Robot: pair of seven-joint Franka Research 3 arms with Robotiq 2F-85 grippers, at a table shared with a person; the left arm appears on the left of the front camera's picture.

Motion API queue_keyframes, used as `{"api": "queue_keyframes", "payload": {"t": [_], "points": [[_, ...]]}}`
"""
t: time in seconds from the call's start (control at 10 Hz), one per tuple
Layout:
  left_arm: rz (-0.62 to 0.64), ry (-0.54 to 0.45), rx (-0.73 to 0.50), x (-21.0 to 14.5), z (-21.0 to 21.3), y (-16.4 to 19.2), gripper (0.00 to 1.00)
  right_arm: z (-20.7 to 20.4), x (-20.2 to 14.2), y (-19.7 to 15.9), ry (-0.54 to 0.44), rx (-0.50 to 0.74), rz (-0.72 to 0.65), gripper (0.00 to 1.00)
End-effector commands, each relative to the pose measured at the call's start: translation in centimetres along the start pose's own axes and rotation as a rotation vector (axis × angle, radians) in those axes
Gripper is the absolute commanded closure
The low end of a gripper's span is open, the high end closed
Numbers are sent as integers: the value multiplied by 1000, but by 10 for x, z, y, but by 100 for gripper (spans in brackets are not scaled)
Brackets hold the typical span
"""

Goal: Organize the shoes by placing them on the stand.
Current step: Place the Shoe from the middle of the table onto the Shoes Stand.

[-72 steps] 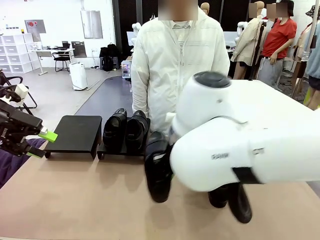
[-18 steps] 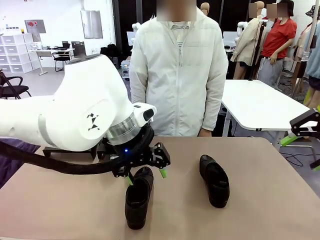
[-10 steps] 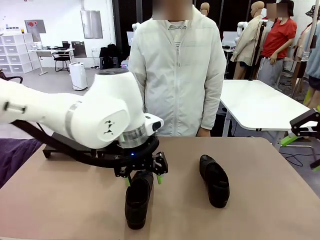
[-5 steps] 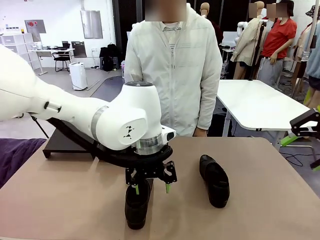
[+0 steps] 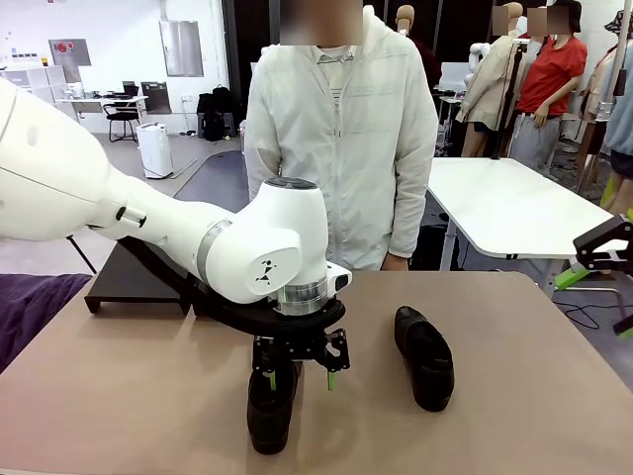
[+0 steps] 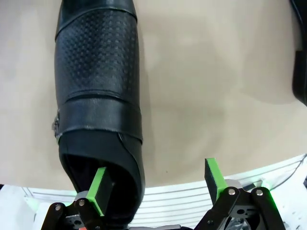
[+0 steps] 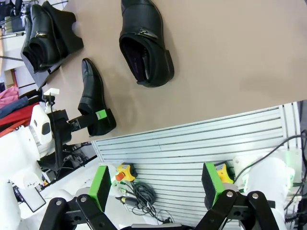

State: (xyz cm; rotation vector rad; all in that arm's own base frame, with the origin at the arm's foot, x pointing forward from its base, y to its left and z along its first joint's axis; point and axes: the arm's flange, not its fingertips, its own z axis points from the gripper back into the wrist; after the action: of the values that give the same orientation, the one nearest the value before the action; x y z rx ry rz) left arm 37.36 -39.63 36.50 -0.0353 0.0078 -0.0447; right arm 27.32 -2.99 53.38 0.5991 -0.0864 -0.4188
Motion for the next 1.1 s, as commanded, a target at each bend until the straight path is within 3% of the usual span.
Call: {"api": "queue_keyframes", "payload": {"t": [0.0, 0.2, 0.3, 0.4, 1.0], "points": [[34, -23, 32, 7, -7, -5, 0, 2, 3, 1, 5, 29, 21, 0], [34, -28, 35, 8, -9, -4, 0, 2, 3, 1, 5, 29, 21, 0], [32, -35, 50, 9, -9, -4, 58, 2, 3, 1, 5, 29, 21, 0], [30, -33, 47, 9, -10, -4, 100, 2, 3, 1, 5, 29, 21, 0], [22, -19, 49, 12, -13, -4, 100, 2, 3, 1, 5, 29, 21, 0]]}}
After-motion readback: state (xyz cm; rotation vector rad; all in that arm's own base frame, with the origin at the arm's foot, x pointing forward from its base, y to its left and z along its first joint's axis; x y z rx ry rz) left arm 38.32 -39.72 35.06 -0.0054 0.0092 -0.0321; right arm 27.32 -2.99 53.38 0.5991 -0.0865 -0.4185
